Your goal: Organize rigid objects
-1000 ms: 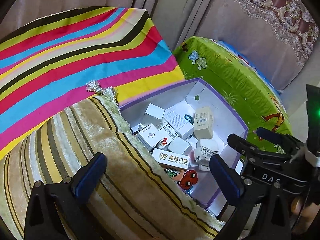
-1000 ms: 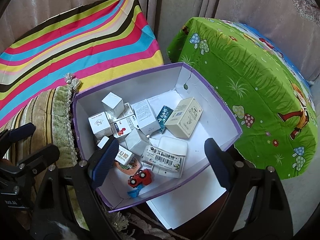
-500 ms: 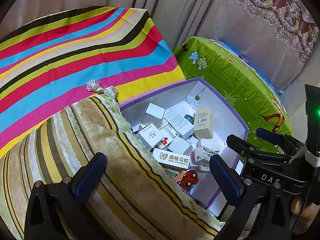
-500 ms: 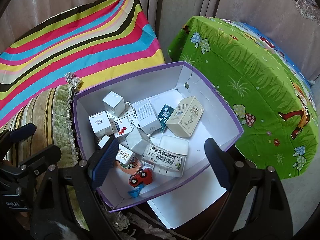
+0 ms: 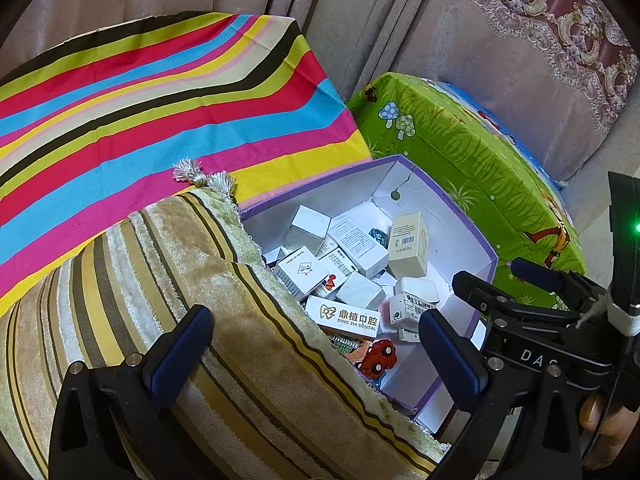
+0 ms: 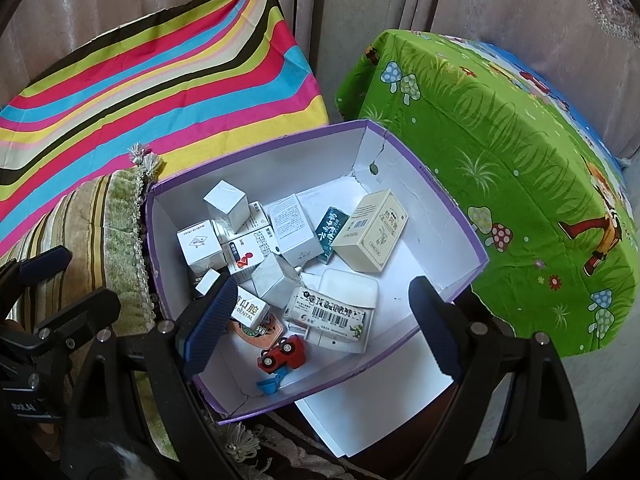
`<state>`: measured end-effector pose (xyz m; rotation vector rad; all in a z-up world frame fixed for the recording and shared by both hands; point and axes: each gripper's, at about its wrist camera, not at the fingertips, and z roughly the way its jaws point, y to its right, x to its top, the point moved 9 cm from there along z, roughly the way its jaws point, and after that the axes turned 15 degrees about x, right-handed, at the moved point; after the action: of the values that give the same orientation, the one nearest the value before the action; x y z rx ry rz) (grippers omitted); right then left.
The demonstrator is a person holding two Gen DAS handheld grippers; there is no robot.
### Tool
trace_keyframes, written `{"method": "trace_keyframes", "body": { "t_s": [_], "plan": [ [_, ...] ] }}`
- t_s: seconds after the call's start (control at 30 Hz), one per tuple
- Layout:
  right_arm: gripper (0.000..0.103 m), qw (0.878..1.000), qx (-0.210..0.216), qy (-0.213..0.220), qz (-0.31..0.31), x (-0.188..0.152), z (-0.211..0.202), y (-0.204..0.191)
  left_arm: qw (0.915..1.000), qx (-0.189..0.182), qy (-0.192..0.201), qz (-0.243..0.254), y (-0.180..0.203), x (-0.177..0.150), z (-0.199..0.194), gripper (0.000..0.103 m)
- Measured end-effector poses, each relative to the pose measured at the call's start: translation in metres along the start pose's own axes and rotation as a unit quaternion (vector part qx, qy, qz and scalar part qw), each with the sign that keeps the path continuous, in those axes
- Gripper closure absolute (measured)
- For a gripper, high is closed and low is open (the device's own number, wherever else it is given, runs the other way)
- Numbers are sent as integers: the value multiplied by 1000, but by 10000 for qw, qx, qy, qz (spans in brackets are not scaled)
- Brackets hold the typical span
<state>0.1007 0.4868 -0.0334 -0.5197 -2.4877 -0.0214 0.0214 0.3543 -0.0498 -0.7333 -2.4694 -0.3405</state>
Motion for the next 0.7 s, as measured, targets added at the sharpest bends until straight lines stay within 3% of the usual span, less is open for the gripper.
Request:
{"method": "trace_keyframes", "body": {
  "t_s": [0.7],
  "plan": [
    [14, 10000, 19, -38, 21, -2, 3, 0, 10000, 15, -3, -1, 0, -1, 0, 0]
  ]
}}
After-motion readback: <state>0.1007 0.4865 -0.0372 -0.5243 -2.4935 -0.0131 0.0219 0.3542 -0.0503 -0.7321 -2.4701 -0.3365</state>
